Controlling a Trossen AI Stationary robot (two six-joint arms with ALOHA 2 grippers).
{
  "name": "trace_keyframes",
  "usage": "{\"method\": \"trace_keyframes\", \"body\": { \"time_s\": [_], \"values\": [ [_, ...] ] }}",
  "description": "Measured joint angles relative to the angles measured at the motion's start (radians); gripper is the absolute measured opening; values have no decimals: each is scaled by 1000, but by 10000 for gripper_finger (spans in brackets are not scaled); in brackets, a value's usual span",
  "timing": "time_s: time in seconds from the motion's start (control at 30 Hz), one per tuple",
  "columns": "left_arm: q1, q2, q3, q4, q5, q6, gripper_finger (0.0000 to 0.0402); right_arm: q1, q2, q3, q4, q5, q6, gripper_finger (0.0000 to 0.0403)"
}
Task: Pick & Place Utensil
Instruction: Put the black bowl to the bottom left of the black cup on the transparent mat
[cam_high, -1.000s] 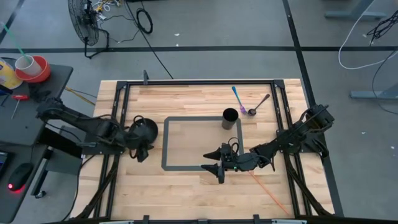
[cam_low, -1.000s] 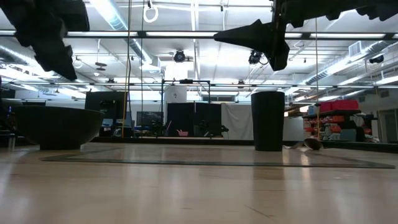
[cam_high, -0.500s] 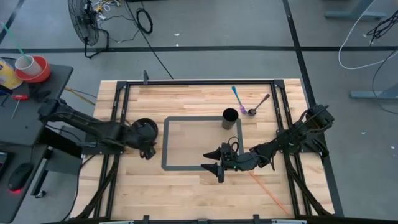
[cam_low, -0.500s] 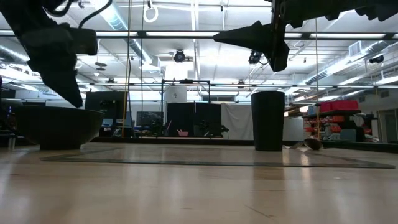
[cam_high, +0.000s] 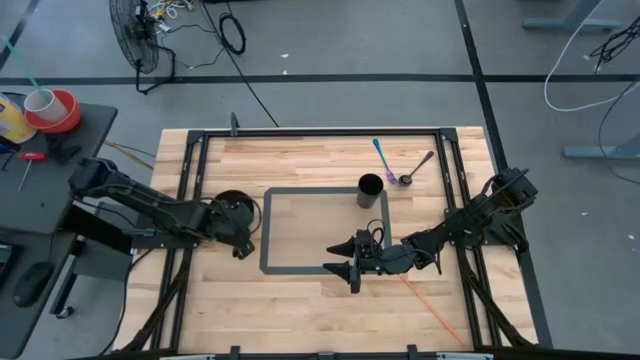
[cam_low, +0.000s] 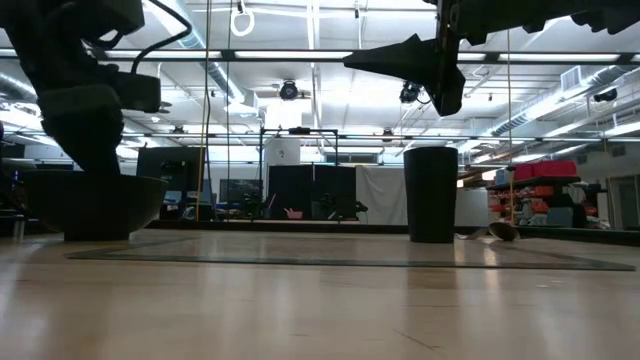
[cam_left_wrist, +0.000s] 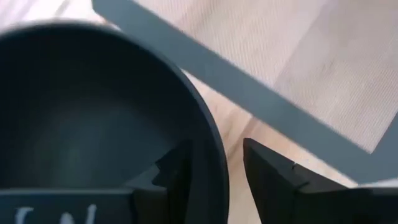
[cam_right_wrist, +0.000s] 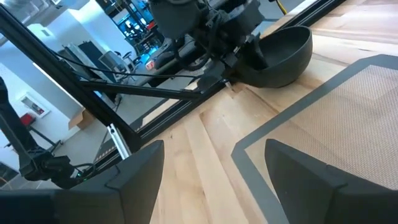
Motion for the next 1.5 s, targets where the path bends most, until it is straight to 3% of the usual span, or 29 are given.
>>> {"method": "trace_keyframes", "body": {
  "time_s": [0.33, 0.57, 0.83, 0.93, 1.3, 1.5],
  "values": [
    [0, 15, 1, -3, 18, 11, 59, 0, 0, 0, -8, 0, 1, 280],
    [-2, 16, 64, -28, 17, 28, 11, 0, 0, 0, -17, 0, -11, 280],
    [-17, 41, 221, -40, -23, 200, 13, 0, 0, 0, -32, 0, -12, 280],
    [-22, 85, 290, -52, -21, 286, 10, 10, 0, 0, -45, -49, 14, 280],
    [0, 368, 562, -51, -56, 510, 13, 177, -8, 0, -162, -34, 97, 280],
    [49, 533, 683, 21, 4, 684, 15, 250, -8, 0, -166, -13, 135, 280]
  ]
}}
